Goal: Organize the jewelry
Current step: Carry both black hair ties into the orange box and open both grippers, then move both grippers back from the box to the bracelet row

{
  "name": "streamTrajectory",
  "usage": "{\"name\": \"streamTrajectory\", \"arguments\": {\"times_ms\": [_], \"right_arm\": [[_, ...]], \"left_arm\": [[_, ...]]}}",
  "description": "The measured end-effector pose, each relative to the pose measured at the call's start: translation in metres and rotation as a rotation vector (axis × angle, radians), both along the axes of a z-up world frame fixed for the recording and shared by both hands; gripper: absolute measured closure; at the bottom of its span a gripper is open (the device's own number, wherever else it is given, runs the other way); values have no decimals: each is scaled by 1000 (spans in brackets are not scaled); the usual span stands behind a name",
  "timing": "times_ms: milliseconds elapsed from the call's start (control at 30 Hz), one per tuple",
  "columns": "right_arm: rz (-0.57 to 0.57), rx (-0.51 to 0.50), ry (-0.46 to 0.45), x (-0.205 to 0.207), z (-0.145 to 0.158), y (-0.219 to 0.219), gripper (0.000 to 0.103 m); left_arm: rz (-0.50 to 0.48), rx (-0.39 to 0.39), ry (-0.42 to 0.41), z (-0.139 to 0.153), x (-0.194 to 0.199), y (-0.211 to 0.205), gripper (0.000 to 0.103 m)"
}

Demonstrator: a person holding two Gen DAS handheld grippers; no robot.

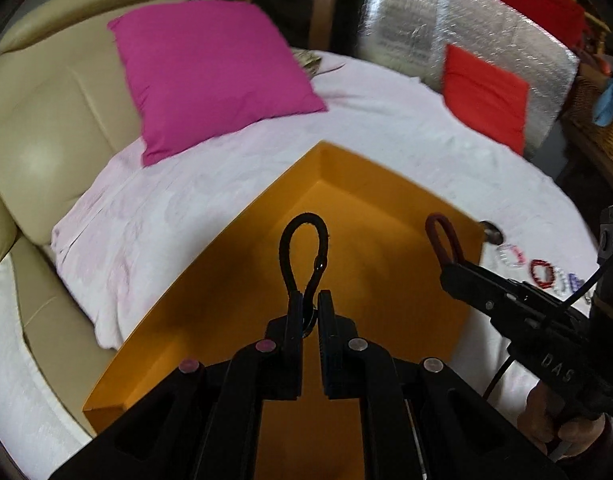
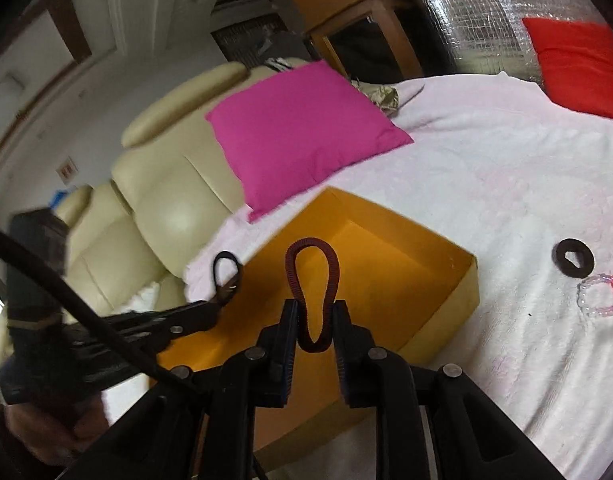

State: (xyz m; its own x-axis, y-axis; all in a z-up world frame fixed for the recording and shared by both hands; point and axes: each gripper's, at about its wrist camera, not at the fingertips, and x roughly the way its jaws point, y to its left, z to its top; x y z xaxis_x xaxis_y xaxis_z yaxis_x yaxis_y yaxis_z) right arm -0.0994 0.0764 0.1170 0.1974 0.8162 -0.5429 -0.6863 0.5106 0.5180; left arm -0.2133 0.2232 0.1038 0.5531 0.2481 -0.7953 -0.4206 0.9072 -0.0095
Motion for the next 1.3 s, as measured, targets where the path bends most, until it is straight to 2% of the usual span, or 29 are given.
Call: {"name": "streamTrajectory", "arguments": {"times_ms": [33, 67, 100, 167, 300, 400, 533, 667, 833, 933, 1133, 1300], "right_arm": [[0, -29, -3, 0, -4, 5, 66], [-5, -38, -7, 1, -7, 7, 53], [-15, -35, -14, 3, -7, 5, 46], [-46, -6, -31, 6, -5, -3, 42], [-114, 56, -53, 10, 9, -34, 42], [-170, 60, -43, 23, 13, -56, 42], [-246, 39, 27, 42, 8, -91, 42], [-316, -30, 37, 53, 9, -130, 42], [-422, -64, 51, 64, 7, -189, 42], [-470, -44, 88, 70, 5, -218, 42], [-479, -39, 70, 66, 10, -229, 42], [-469, -72, 28, 59, 13, -232, 42]], "left_arm": [[14, -3, 17, -3, 1, 2, 91], [25, -10, 29, -5, 3, 4, 85], [30, -13, 35, -6, 6, 2, 71], [54, -4, 54, -7, 5, 1, 49], [31, -6, 52, -1, 12, -15, 48], [16, -12, 39, 4, 16, -26, 47], [-36, -15, 17, 14, 31, -55, 42], [-111, -26, -3, 22, 43, -95, 32], [-187, 29, 26, 21, 45, -133, 32], [-194, 53, 35, 20, 42, -139, 32], [-177, 94, 50, 4, 44, -127, 32], [-212, 29, 63, -15, 68, -120, 32]]}}
